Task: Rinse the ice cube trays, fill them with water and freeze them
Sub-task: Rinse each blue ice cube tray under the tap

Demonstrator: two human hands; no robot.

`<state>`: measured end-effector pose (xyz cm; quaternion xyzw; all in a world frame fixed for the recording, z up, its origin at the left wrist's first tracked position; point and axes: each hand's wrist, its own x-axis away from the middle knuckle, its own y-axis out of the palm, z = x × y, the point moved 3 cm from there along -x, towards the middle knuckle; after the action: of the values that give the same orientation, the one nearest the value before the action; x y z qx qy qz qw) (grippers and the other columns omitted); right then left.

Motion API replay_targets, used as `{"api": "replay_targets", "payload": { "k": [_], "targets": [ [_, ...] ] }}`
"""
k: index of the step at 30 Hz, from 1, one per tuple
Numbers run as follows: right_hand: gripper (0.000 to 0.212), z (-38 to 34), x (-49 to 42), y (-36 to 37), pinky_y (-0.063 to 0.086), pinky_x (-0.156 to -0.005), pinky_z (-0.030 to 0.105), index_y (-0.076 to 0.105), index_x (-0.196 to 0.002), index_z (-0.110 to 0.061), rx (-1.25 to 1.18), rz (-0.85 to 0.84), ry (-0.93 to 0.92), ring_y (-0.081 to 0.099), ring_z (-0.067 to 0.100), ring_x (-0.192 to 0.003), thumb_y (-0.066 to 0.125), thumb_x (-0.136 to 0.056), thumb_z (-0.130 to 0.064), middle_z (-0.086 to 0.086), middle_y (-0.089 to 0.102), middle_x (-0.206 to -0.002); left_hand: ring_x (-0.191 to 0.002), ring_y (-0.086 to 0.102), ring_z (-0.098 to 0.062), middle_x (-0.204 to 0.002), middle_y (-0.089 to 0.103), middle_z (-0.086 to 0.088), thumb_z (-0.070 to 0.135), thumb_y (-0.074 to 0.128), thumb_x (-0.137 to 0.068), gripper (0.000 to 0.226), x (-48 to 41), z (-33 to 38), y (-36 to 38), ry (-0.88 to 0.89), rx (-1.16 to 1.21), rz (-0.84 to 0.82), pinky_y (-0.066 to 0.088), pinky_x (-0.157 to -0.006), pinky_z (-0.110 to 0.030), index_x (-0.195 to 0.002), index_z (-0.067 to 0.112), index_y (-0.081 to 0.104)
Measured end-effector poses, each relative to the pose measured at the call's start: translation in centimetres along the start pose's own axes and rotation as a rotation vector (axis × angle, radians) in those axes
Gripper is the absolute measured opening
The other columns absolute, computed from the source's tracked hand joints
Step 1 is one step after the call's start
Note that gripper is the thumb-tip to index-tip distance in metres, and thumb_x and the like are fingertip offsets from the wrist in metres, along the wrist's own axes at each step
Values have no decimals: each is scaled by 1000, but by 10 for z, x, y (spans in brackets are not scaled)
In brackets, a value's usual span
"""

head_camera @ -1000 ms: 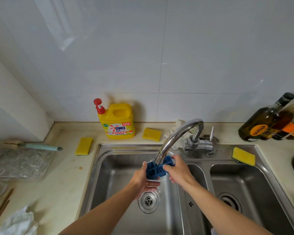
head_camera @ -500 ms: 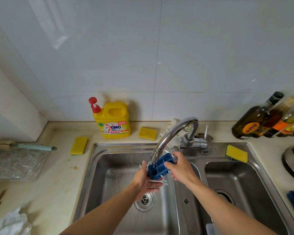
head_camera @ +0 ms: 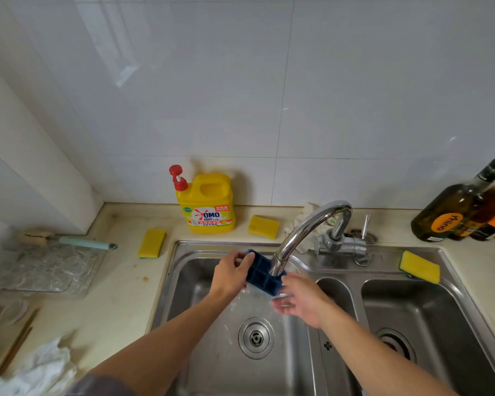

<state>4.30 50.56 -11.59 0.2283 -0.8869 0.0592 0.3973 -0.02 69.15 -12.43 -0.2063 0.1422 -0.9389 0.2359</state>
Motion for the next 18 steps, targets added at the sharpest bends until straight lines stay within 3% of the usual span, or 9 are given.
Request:
{"api": "replay_targets", "payload": {
  "k": [3,5,12,18],
  "targets": [
    [16,-1,-3,9,58,-93,53,56,-114,-4,-95,-28,30,67,44,-102,45,-109,-16,28,61,-118,-87,70,-15,-96,71,1,43,61,-98,25,-7,5,-11,94,-106,17,63,-73,-35,-110,22,66],
    [24,-4,-8,12,58,-92,52,56,-119,2,-103,-22,35,67,43,-100,44,-109,-15,32,62,-119,-89,69,-14,-95,71,3,46,60,-98,28,-10,6,-15,128,-146,28,62,-78,-38,-114,23,66],
    [23,-10,-9,6,58,-78,43,59,-113,-1,-54,-19,25,65,37,-89,47,-108,-19,32,64,-118,-83,68,-12,-89,70,6,46,61,-97,27,-11,9,-15,150,-138,30,62,-74,-38,-112,25,67],
    [32,-4,-10,-6,57,-75,42,55,-124,1,14,28,35,65,33,-81,45,-110,-26,33,65,-119,-77,69,-14,-86,71,5,46,60,-98,26,-7,9,-5,123,-133,3,61,-72,-33,-108,24,69]
  ]
}}
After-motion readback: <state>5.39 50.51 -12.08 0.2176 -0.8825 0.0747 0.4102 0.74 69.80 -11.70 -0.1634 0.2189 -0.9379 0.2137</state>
